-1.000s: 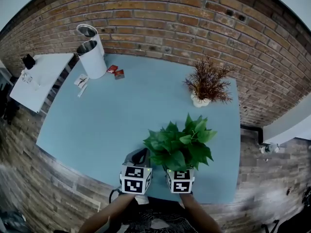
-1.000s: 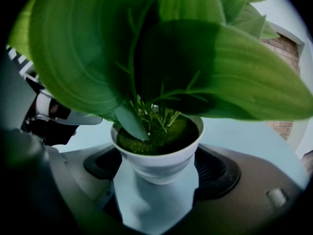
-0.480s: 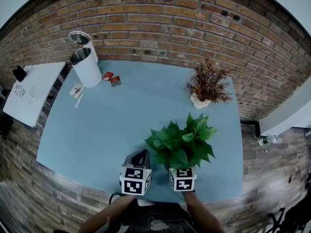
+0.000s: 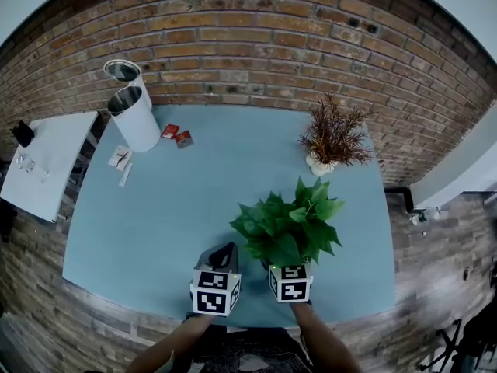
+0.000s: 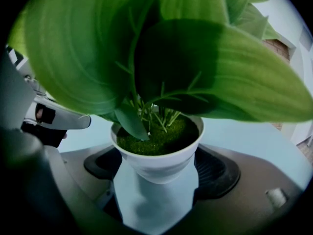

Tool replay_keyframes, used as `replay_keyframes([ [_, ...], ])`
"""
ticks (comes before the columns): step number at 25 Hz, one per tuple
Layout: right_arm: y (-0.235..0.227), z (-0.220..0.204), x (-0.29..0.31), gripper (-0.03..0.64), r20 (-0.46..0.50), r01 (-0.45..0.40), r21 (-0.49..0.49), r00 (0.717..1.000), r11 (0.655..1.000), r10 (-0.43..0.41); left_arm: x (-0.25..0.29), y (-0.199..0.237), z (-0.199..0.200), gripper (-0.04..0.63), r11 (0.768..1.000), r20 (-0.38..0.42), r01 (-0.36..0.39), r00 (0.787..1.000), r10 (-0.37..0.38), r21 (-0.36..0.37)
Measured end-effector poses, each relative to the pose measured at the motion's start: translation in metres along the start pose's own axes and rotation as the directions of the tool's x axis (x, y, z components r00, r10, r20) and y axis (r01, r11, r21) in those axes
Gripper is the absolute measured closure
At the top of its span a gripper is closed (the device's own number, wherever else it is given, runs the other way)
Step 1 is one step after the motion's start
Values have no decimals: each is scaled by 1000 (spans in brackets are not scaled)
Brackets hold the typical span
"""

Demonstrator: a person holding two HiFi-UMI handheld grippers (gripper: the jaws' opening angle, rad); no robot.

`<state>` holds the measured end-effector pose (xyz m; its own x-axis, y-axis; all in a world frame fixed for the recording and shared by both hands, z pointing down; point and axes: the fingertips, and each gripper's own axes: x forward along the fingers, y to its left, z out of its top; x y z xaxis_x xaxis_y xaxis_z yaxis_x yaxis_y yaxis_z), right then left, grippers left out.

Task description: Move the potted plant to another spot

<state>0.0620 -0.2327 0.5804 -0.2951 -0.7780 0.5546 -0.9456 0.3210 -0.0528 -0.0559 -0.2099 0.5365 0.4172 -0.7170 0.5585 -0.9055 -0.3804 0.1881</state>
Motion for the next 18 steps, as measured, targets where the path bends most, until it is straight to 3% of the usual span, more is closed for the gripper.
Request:
replay_keyframes([
  [18,59,22,35,155,8,5,4,1000,1000,-5,-21,66,9,597,1000,30,15,999,-16,5],
])
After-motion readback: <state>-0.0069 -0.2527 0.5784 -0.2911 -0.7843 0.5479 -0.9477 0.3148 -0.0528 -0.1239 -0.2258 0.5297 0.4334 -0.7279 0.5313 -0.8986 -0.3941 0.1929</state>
